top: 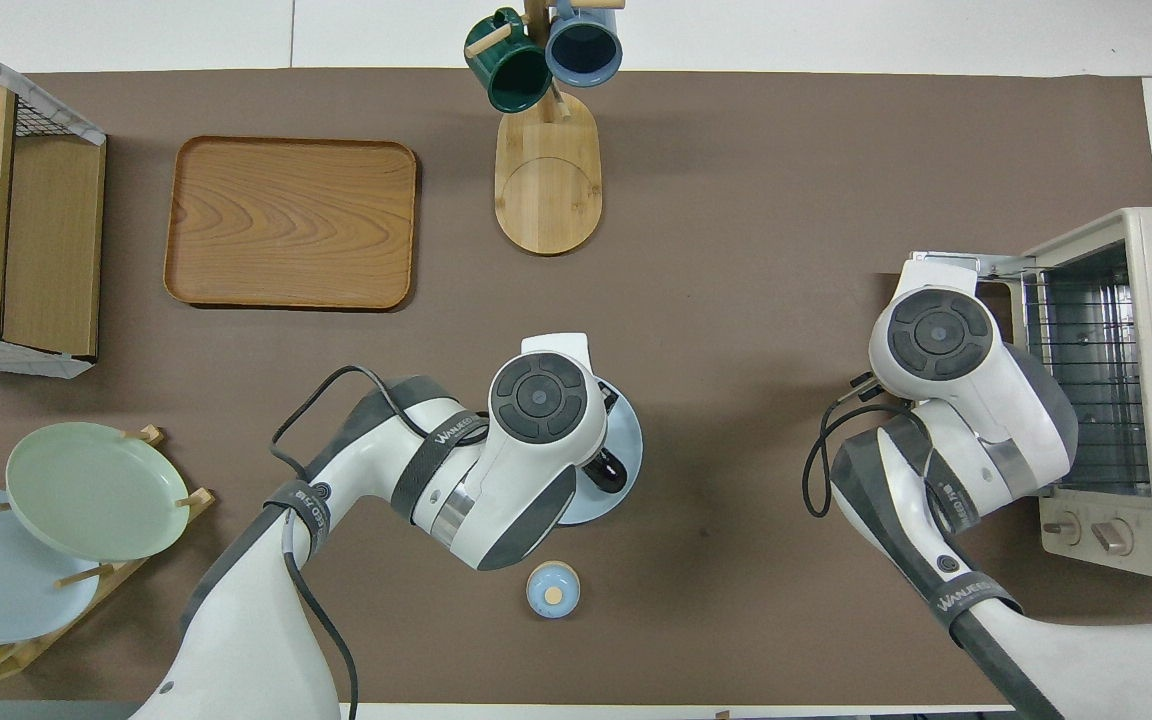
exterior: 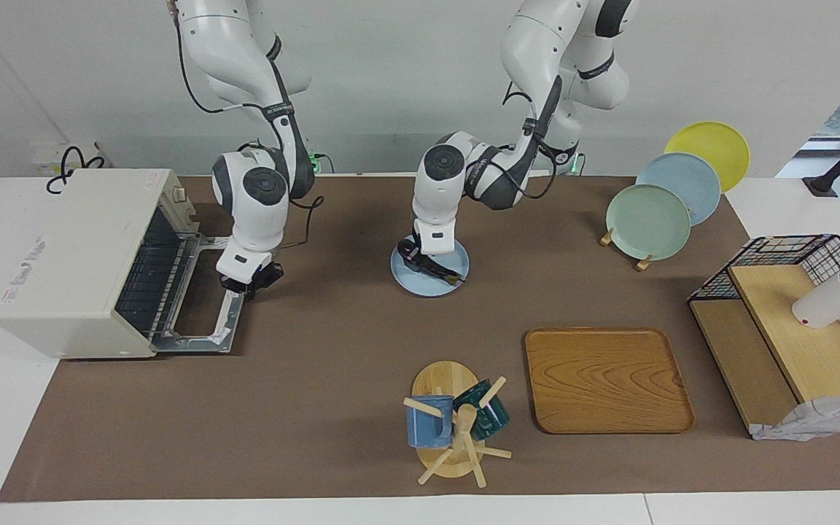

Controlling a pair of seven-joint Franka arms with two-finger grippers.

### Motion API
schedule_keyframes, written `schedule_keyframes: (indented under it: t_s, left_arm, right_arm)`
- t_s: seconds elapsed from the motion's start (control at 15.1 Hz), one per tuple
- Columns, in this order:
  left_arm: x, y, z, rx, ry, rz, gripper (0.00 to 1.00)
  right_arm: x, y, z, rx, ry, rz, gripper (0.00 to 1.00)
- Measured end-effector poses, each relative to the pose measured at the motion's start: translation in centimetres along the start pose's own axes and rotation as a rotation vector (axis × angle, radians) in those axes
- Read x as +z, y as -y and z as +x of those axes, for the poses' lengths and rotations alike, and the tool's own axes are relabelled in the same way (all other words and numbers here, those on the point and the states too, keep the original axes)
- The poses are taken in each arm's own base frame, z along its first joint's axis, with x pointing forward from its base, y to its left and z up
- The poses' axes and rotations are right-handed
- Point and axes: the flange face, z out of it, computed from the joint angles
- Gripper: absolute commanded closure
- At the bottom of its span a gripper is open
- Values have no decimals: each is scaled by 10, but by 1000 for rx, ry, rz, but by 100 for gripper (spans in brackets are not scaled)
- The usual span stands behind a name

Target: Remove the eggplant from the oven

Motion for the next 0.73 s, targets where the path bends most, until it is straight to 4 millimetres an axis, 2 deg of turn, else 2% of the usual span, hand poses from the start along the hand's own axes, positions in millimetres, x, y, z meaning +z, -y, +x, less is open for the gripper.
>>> schedule_keyframes:
  t_s: [0.2,0.33,0.53,0.6,0.73]
  left_arm:
    - [-19,-4,11,4,-8,-28,100]
    - [-54,-3,35,38,-12,-38,100]
    - [-124,10,96,169,-16,-33,100]
    - [-139,15,120,221,-19,-38,100]
    - [-150,28,170,344,-25,-43,100]
  right_arm:
    - [-43,-36,-12,-15,32,8,100]
    - [-67,-72,-31,-10,30,24,100]
    - [-79,-118,-61,-2,20,18,100]
    - [-79,-129,-67,-2,20,17,100]
    - [-78,-145,-77,7,20,21,100]
